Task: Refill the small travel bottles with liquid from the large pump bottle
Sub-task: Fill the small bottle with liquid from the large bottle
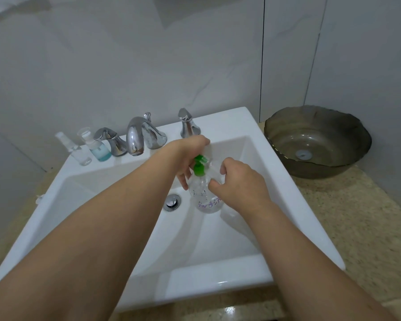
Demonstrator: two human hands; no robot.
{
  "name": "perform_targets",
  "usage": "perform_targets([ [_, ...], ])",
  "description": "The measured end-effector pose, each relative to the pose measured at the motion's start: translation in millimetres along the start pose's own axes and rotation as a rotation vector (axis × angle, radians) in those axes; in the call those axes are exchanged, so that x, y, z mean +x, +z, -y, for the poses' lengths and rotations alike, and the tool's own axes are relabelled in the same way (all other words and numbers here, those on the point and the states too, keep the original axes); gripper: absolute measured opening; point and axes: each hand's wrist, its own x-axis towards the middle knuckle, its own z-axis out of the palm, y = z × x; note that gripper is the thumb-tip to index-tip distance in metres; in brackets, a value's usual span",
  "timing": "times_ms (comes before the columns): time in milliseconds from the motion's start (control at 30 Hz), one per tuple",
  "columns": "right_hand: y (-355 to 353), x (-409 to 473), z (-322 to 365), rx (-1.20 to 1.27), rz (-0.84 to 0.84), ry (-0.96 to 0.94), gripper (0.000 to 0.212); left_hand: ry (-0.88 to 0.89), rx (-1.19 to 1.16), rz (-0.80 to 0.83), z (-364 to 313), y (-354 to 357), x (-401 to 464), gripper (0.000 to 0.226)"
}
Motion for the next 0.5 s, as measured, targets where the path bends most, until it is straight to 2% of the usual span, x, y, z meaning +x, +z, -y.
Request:
perform_targets([
  [133,0,0,0,-0.004,0.002,-0.004,0.029,-0.021,0.000,-0.005,3,3,1,0.060],
  [267,2,0,-1,-0.003,0.018,0.008,0.031,0.019,0.052,-0.100,4,10,-4,0.041],
  [500,4,-1,1,-0.036,0.108,0.047,0.035,0.069,0.068,-0.225,10,21,-1,0.037],
])
